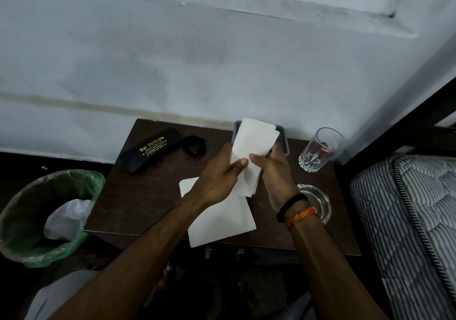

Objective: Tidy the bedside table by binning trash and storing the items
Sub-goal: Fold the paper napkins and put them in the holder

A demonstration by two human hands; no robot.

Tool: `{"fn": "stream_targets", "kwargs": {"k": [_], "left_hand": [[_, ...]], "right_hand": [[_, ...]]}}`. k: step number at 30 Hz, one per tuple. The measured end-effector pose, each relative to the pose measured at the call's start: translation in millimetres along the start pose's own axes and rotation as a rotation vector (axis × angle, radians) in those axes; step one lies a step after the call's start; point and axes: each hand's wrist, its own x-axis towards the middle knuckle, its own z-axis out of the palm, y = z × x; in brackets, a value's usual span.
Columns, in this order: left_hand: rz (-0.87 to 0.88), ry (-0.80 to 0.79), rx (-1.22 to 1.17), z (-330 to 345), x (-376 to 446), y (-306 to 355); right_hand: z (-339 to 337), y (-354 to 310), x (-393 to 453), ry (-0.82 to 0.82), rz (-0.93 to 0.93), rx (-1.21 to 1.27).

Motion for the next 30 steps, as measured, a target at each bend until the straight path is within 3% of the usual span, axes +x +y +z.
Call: {"fn": "stream_targets", "kwargs": {"k": [4, 8, 11, 15, 19, 26, 30], "left_hand": [[-0.045, 0.055, -0.041, -2.4, 1.7, -0.9], [-0.037, 0.073, -0.038, -3.7, 4.5, -1.1], [-0.022, 0.081, -0.055, -5.8, 6.7, 0.0], [-0.039, 0.124, -0.151, -7.2, 9.7, 3.8], [-0.066, 0.108, -0.114, -6.0, 13.5, 7.4], [0.139, 0.25, 0.094, -18.3, 41.5, 33.2], [0.213, 0.225, 0.045, -11.1, 59.0, 35.5]], "right_hand": [[-10.7, 1.9, -0.1, -0.09, -0.088, -0.234], [-18.4, 2.4, 1.3, -0.058, -0.18, -0.424], [-21.3, 0.6, 2.6, -0.027, -0.214, -0.447], [-23.9, 1.0, 6.6, -0.116, -0.118, -0.384], [-25.8, 0.1, 11.4, -0.069, -0.157, -0.458], [-25.9, -16.5, 27.7, -0.001, -0.275, -0.562], [-40.2, -21.4, 44.1, 0.097, -0.325, -0.529]]}}
